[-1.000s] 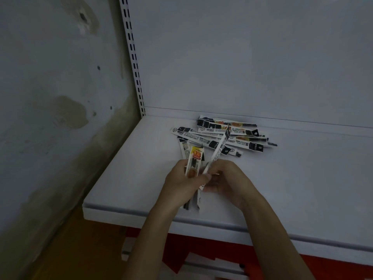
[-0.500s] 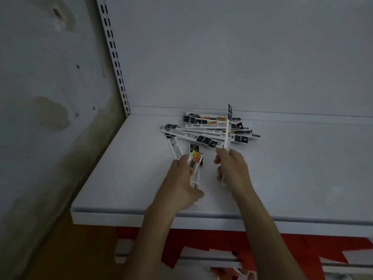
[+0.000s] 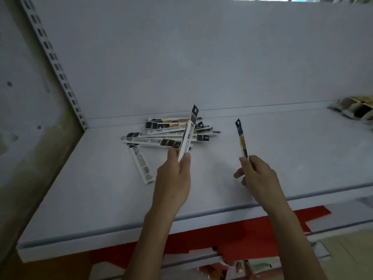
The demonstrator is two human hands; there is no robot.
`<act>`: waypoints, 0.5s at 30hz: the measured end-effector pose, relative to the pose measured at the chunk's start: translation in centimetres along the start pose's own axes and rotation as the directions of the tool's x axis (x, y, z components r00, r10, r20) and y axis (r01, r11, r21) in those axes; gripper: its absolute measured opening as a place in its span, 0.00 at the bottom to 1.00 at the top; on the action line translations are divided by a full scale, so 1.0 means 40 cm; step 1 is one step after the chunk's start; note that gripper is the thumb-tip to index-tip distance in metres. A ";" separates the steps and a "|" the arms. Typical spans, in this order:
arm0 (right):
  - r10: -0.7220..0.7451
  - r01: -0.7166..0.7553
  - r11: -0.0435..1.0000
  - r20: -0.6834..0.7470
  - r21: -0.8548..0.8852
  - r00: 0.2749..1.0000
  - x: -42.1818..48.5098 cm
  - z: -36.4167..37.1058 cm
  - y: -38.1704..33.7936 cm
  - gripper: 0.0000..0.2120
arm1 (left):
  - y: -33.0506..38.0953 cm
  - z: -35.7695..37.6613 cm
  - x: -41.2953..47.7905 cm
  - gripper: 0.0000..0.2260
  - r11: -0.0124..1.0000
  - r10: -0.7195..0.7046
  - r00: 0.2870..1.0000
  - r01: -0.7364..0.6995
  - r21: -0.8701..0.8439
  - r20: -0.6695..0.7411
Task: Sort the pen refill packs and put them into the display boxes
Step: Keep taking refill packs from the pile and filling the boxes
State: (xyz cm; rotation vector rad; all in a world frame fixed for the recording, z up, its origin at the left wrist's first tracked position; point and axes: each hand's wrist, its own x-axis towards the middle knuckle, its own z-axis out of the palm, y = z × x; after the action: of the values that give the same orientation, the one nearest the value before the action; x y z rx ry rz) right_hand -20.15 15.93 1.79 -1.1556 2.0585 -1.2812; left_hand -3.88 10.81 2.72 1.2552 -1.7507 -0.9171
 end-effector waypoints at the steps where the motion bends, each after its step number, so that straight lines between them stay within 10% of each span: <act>1: 0.019 -0.019 1.000 -0.012 0.015 1.000 0.002 -0.025 0.014 0.08 | 0.015 0.020 0.001 0.07 0.999 0.021 1.000 -0.020 -0.033 0.023; 15: 0.149 -0.162 0.987 -0.336 -0.011 0.930 -0.038 -0.542 0.255 0.10 | 0.285 0.488 -0.089 0.10 0.977 0.126 0.890 -0.036 -0.208 0.439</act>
State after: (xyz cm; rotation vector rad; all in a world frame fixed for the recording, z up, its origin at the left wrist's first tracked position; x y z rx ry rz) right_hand -39.31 30.36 2.80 -0.8106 2.3718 -1.4433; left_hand -25.11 19.28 3.61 0.8768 -1.9874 -1.3772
